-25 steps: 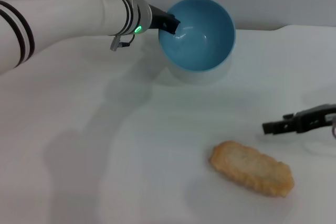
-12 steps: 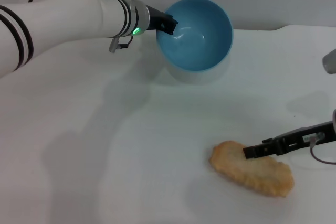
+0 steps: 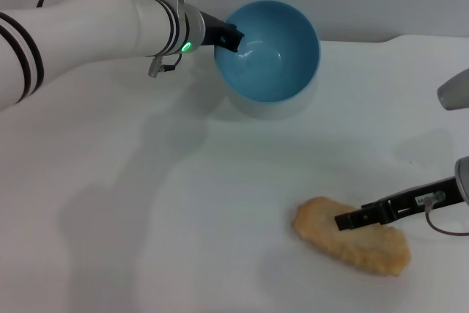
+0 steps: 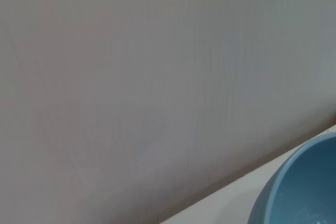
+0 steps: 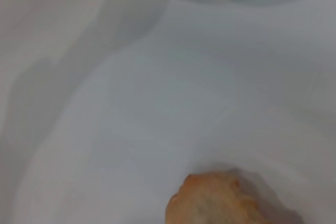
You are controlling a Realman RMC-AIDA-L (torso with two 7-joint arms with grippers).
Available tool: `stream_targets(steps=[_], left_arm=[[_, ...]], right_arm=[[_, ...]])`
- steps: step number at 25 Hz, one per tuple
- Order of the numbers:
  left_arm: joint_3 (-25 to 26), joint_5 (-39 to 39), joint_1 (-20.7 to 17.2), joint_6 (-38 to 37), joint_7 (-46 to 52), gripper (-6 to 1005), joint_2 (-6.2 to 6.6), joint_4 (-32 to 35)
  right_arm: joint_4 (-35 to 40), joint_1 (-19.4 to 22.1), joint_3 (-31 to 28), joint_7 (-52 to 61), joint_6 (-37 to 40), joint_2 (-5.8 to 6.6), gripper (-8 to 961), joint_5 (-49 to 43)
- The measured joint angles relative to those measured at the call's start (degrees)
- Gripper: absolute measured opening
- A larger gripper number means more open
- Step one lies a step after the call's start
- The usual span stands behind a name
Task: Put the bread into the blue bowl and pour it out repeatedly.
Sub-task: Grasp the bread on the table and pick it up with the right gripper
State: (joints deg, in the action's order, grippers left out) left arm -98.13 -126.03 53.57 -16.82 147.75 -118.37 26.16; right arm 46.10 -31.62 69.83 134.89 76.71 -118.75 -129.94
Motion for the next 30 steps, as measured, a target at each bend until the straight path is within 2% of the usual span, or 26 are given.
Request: stream_targets(steps=[8,13,19,24,30], left_arm=[[0.0,0.0,-0.2,0.0,0.0,-1,0.04,0.0],[0.0,0.0,-0.2,0.1,0.0,-1,0.04,0.2],[0.0,0.0,-0.3,0.1,0.0,0,-0.01,0.2],[0.0,0.0,-0.6,-0.2,0.0,-1,-0.02,0.3],[-1.2,0.0,-1.0,1.0,-0.6,0,-0.08,0.8]], right_arm=[[-3.5,-2.2,2.1,-0.1,0.0,0.09,712,-0.2],[-2.9,-2.0,2.4,-0.7,0.0,0.10,520,-0.2],[-1.8,-1.5,2.4,-2.3,0.0,-0.02,387,0.2],[4.4,0.6,2.4,-3.8,1.8,-0.09,325,3.5],[18.0,3.8,1.4,-3.4,6.7,0.10,267,6.1]])
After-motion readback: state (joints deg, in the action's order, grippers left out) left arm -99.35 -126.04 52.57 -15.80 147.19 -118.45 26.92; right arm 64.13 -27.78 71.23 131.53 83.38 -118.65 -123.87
